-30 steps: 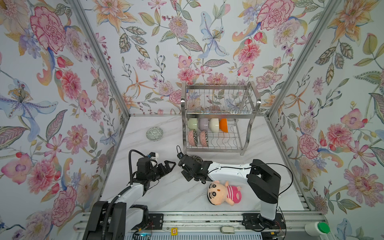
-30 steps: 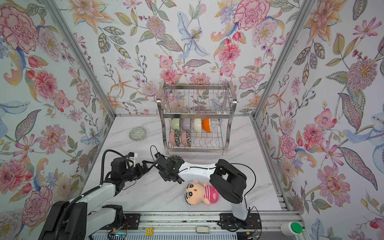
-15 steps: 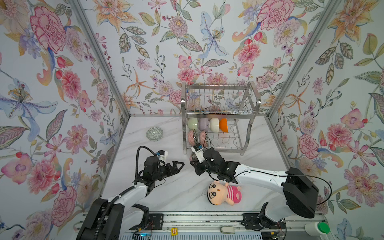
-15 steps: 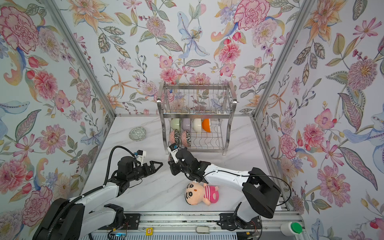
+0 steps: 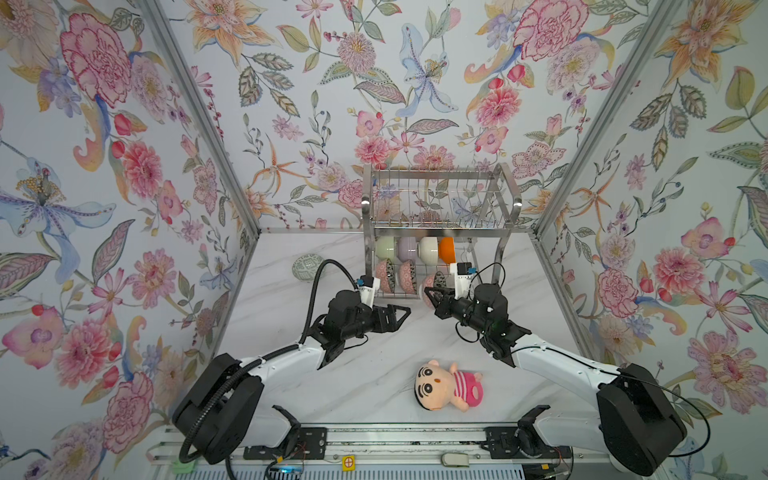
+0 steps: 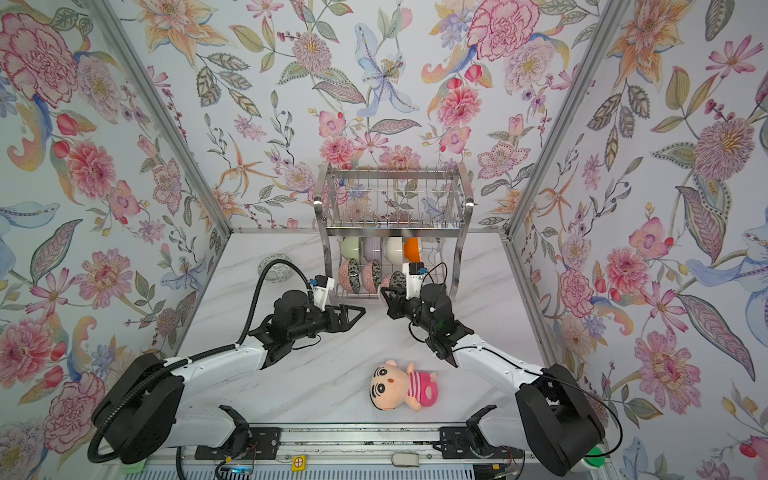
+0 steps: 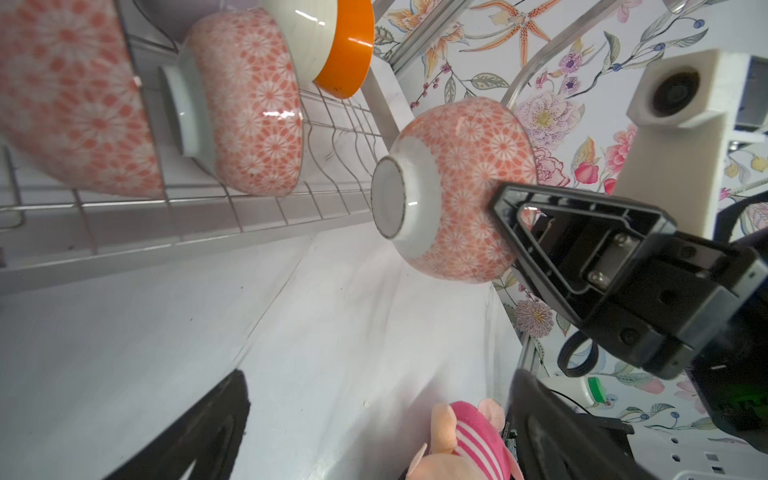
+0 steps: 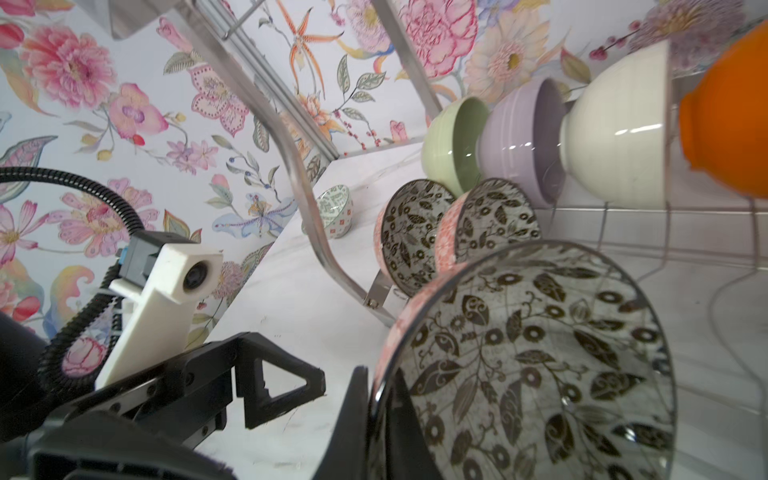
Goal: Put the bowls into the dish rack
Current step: 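Carry the bowl into the rack with the right gripper while the left gripper follows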
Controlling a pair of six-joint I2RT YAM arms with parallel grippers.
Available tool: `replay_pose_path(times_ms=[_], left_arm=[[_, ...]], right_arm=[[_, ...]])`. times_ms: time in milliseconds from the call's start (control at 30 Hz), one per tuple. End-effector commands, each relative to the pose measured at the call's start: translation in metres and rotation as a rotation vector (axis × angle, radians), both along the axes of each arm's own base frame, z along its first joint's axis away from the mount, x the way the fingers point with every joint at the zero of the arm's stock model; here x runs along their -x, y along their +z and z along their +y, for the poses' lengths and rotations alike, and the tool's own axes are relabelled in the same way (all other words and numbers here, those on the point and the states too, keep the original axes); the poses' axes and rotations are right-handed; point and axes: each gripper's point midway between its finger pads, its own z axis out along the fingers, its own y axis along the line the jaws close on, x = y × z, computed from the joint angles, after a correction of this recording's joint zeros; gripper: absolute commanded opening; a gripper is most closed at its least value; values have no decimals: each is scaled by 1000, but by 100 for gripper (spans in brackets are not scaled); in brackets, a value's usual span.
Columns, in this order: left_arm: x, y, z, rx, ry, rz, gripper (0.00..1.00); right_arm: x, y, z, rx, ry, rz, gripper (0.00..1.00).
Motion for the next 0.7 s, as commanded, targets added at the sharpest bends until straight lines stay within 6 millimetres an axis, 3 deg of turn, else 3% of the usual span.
replay_pose_path(times_ms=[0,100,267,300,667], left_arm=[[-10,3,-18,-57,-11,-52,99],[-13,5,-34,-75,-40,-59,99],[-18,6,-45,-104,-55,-66,99],[-20,-3,-46,-122,-57,-51,99],[-30,-9,-52,-194,-75,-43,99]], right_arm=[[-7,38,-8,-136,17,-91,0],[-21,37,-21,-173,-7,-80,0],[-39,34,-30,-243,-18,-73,0],[-43,33,-30,-252,-18,-71,0],[-77,14,-16,-303,12,-31,0]])
